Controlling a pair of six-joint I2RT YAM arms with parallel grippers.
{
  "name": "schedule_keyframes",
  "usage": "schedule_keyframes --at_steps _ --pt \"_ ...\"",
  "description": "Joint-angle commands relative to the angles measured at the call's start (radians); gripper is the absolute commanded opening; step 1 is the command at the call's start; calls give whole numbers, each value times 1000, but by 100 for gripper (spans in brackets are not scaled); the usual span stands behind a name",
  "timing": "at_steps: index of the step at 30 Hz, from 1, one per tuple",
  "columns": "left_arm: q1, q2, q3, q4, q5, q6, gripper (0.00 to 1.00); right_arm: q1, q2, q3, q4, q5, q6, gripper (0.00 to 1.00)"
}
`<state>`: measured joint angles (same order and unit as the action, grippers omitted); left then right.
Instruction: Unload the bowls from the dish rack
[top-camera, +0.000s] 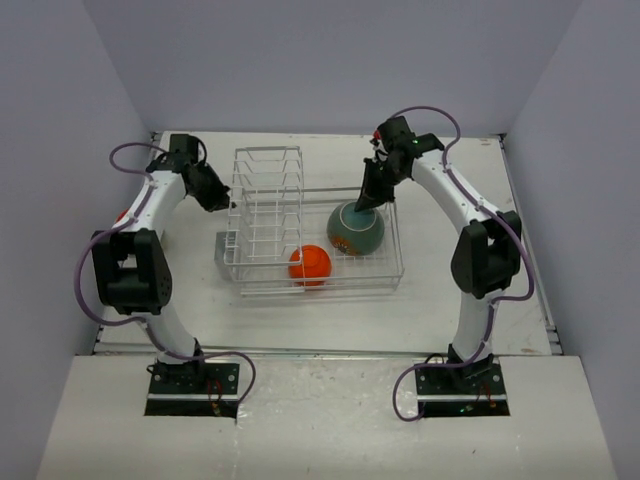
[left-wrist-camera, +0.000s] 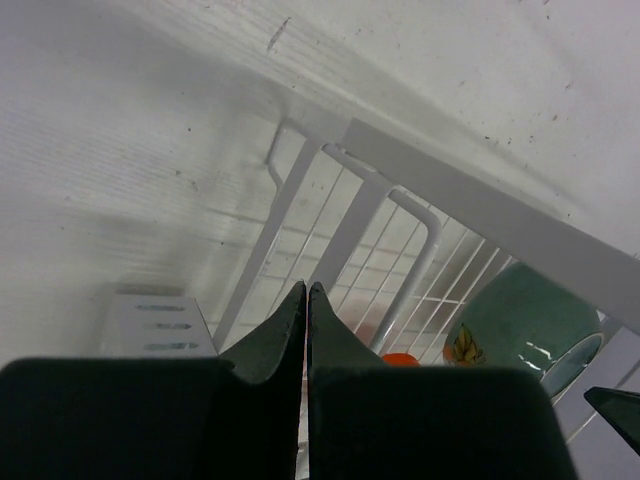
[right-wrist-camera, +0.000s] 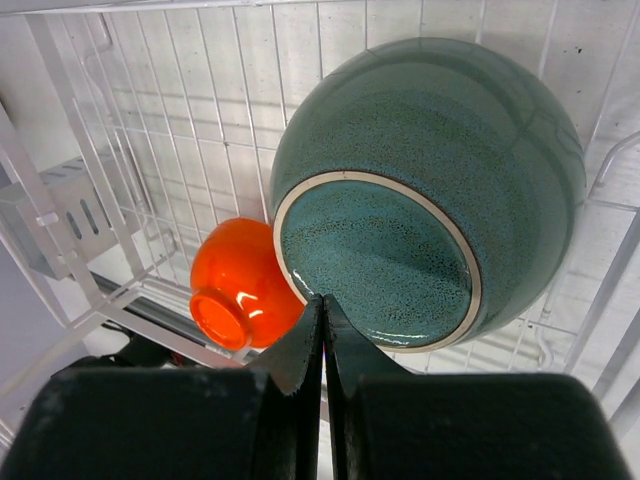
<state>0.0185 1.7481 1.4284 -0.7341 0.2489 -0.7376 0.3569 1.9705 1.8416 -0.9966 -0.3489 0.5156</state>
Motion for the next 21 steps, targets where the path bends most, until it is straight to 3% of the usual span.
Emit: schedule_keyframes --at_steps 1,13,21 --pt "-43 36 59 15 4 37 0 7 10 24 -14 13 -20 0" --pt "-57 105 110 25 43 41 0 13 102 70 -22 2 -14 0" --pt "-60 123 109 30 62 44 0 85 182 172 -23 -62 15 0"
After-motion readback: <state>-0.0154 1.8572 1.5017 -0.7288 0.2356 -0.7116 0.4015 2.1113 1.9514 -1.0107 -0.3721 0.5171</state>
